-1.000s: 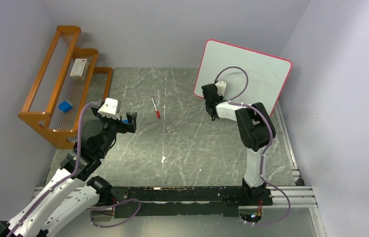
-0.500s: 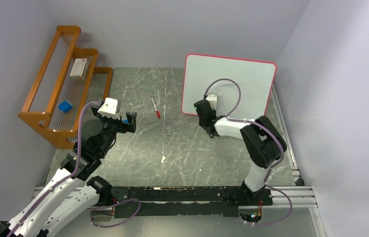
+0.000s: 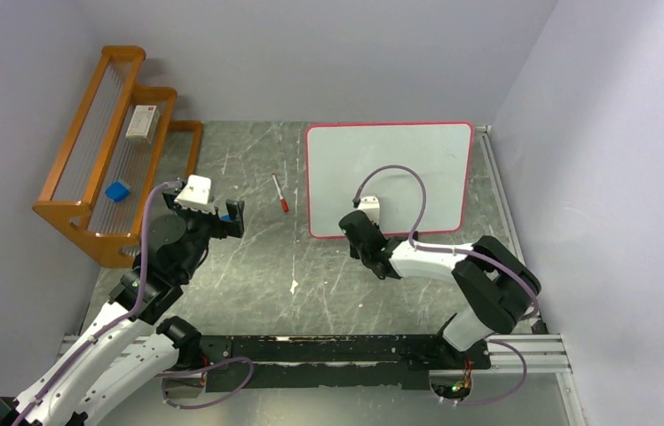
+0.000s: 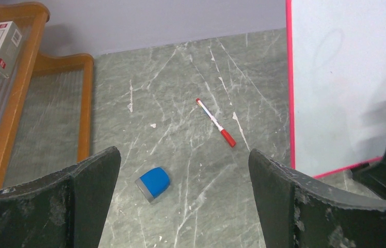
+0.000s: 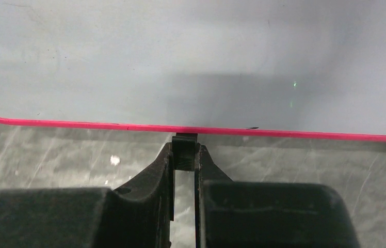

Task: Write a sentence on the whiteboard
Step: Move the whiteboard stand to the center of the board.

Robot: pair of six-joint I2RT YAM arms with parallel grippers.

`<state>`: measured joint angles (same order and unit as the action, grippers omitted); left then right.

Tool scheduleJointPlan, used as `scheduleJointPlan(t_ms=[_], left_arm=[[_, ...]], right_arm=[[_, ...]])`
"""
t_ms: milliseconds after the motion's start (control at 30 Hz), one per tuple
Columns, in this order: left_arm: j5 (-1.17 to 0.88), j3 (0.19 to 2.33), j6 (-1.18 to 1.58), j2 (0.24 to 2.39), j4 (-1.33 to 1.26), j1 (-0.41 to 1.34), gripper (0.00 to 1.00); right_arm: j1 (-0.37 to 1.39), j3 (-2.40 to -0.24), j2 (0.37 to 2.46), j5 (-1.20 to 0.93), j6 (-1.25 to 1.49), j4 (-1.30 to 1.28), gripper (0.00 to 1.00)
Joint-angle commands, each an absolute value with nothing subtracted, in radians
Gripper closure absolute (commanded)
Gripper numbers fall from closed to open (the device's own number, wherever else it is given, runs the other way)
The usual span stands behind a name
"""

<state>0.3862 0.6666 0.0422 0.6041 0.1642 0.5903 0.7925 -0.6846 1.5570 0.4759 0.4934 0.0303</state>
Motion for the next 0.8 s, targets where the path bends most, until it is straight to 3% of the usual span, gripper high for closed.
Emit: scheduleJointPlan(t_ms=[0, 700, 767], left_arm=[[0.434, 0.693, 0.058, 0.607, 0.168, 0.578, 0.02], [0.433, 0.701, 0.111, 0.672, 0.167, 0.529, 0.02], [0.442, 0.704, 0.13, 0.683, 0.169, 0.522, 0.02]], right_arm=[[0.839, -0.641, 1.484, 0.454, 0.559, 0.016, 1.0], [0.946, -0.574, 1.422, 0.492, 0.635, -0.021, 1.0], [0.947, -0.567, 1.402, 0.497, 0.628, -0.026, 0.91]])
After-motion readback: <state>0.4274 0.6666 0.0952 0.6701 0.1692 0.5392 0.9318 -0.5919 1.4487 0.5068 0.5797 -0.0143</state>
